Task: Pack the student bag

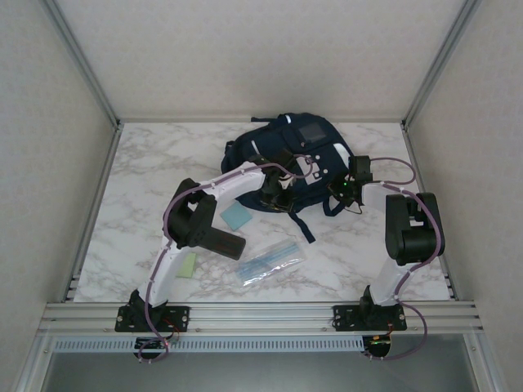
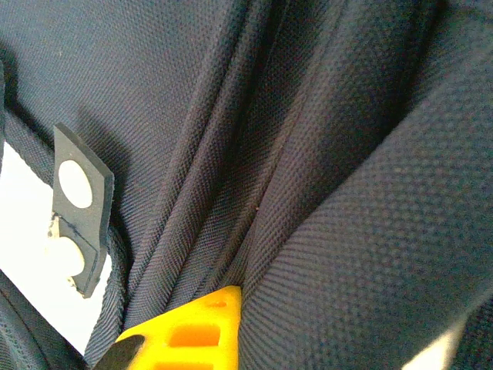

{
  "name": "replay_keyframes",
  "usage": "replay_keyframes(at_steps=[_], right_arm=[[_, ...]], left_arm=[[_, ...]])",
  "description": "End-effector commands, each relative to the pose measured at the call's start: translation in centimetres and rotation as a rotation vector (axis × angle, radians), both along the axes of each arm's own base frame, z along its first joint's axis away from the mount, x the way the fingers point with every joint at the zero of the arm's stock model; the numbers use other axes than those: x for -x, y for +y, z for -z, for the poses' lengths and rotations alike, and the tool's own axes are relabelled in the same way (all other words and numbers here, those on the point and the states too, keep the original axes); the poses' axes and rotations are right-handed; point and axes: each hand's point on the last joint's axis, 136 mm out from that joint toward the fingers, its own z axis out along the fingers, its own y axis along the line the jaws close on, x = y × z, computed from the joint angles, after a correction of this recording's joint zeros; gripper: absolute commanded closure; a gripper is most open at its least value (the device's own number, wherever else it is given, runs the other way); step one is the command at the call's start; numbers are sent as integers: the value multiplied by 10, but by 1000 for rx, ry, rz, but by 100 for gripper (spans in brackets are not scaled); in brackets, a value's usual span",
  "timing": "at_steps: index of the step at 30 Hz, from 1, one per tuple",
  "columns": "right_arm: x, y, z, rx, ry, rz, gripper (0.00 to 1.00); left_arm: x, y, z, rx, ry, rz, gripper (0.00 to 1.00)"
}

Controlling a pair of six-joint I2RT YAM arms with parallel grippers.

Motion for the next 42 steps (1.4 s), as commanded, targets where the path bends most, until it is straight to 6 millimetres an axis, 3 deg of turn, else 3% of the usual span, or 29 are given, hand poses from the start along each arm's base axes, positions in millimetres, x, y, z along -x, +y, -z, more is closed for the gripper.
replay_keyframes(at_steps=[1,8,13,18,20,25,29,35,42], right_arm=[[12,-1,1,19,28,-10,98],[15,-1,4,27,36,-16,98],[17,-1,6,30,43,-19,98],[18,-2,6,35,43,-23,98],[18,-2,6,37,44,-23,98],[19,-1,9,38,53,-32,98],[19,-1,10,43,55,-34,98],[20,-1,7,54,51,-37,98],[20,-3,6,61,49,-35,98]], left_arm=[[-1,24,12,-78,38,-54,83],[-16,17,2,76,123,-190,66],[-25,13,0,164,168,-270,74],[-22,17,12,154,204,-293,85],[-23,18,14,181,226,-323,84],[-32,22,11,260,255,-408,69],[-38,26,8,288,253,-455,72],[-38,38,18,212,209,-463,85],[-14,57,34,17,182,-344,78]])
